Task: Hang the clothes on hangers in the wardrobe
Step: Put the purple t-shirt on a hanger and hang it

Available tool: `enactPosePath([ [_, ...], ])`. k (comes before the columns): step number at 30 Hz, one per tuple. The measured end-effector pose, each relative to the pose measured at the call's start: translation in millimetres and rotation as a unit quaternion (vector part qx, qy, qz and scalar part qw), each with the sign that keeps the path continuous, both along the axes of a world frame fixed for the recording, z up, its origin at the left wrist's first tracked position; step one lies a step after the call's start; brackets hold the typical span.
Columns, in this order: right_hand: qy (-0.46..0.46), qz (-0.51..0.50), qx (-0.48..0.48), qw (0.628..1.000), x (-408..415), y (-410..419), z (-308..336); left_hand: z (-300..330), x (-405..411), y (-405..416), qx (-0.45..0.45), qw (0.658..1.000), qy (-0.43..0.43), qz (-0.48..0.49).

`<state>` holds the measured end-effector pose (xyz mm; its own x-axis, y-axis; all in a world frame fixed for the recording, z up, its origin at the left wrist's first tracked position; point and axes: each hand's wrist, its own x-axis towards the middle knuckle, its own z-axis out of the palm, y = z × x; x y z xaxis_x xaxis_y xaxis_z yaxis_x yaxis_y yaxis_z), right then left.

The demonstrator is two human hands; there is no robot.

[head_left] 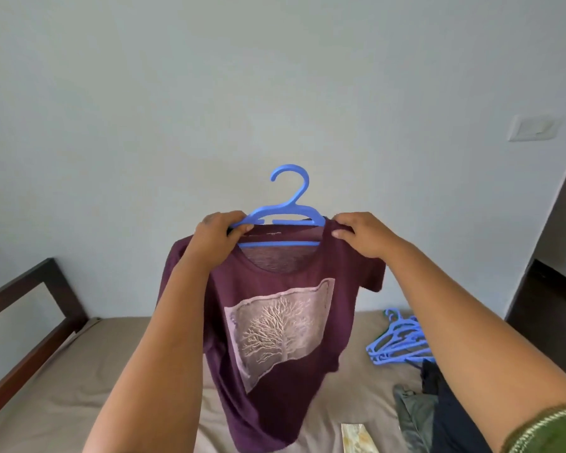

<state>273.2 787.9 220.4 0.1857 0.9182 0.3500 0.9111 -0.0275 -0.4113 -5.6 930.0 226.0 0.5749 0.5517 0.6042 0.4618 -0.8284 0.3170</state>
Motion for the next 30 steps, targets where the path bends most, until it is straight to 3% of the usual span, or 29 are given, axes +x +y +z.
enactPosePath([
  [5, 0.053, -0.002, 0.171, 0.984, 0.4, -1.0, -4.3, -8.2, -13.7, -0.3, -0.013, 0.995, -0.091, 0.031],
  [11, 0.056, -0.039, 0.214, 0.974, 9.4, -2.2, -3.5, -18.5, -41.7, 2.1, -0.078, 0.985, -0.071, 0.136],
  [17, 0.026, -0.087, 0.232, 0.968, 22.4, -10.3, -6.7, 4.9, -48.8, -2.3, -0.186, 0.982, -0.041, 0.007],
  [20, 0.048, -0.085, 0.217, 0.971, 21.7, -16.9, -9.8, 16.1, -55.0, -0.2, -0.280, 0.958, -0.039, -0.057],
  [24, 0.090, -0.112, 0.222, 0.964, 19.1, -22.9, -16.8, 32.2, -52.7, -8.7, -0.341, 0.923, -0.103, -0.143],
  [25, 0.097, -0.120, 0.224, 0.962, 19.2, -24.4, -18.9, 35.0, -48.4, -13.0, -0.338, 0.923, -0.110, -0.144],
  [27, 0.103, -0.125, 0.221, 0.962, 18.1, -26.6, -21.6, 34.0, -35.6, -15.9, -0.262, 0.959, -0.087, -0.073],
  [29, 0.098, -0.118, 0.221, 0.963, 14.8, -27.4, -20.3, 25.4, -18.4, -14.6, -0.131, 0.991, 0.012, 0.031],
  [30, 0.093, -0.116, 0.223, 0.963, 13.1, -28.1, -18.3, 18.5, -8.8, -15.7, -0.085, 0.991, 0.080, 0.065],
])
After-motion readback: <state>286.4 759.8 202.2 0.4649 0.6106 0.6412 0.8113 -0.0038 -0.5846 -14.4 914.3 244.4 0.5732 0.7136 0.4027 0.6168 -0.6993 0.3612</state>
